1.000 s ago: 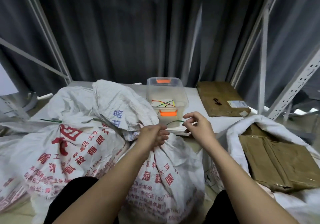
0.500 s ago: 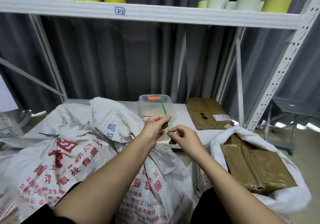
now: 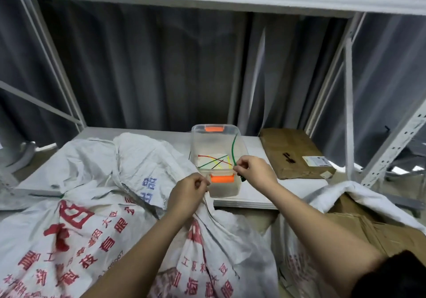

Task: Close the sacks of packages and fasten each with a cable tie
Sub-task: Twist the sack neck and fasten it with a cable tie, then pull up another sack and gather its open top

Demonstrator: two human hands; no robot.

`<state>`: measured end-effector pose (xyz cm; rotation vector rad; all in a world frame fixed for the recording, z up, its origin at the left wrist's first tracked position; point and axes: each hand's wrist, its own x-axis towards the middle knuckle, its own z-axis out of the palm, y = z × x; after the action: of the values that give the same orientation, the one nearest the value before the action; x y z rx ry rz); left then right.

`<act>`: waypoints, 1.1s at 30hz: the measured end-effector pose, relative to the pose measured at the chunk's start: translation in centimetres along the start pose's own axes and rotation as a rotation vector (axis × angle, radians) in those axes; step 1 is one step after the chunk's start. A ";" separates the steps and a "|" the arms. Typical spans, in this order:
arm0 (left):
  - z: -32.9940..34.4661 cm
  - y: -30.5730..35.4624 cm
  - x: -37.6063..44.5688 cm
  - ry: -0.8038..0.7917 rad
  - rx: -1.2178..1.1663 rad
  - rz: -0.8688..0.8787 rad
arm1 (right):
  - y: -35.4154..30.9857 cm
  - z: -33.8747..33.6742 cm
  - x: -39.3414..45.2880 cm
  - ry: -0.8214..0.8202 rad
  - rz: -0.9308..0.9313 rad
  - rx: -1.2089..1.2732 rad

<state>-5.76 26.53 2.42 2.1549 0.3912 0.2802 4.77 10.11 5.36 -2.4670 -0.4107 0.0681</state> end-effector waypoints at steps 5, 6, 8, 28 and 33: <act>0.7 -1.0 4.6 0.060 0.180 0.104 | 0.9 3.3 7.5 0.024 0.029 -0.202; 0.8 -1.0 5.6 0.091 0.254 0.155 | 1.1 4.1 8.8 0.028 0.030 -0.237; 1.3 -1.3 7.3 0.155 0.400 0.245 | 1.6 5.4 11.1 0.039 0.035 -0.291; 1.1 -3.9 7.5 0.475 0.445 0.335 | 0.1 8.3 11.4 -0.036 0.044 -0.180; -1.3 -5.0 3.1 0.385 0.346 -0.186 | -5.1 8.3 5.0 -0.317 0.046 0.286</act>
<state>-4.15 31.36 -0.76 2.3767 0.9117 0.5574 6.89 20.30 1.97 -2.1844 -0.4436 0.5071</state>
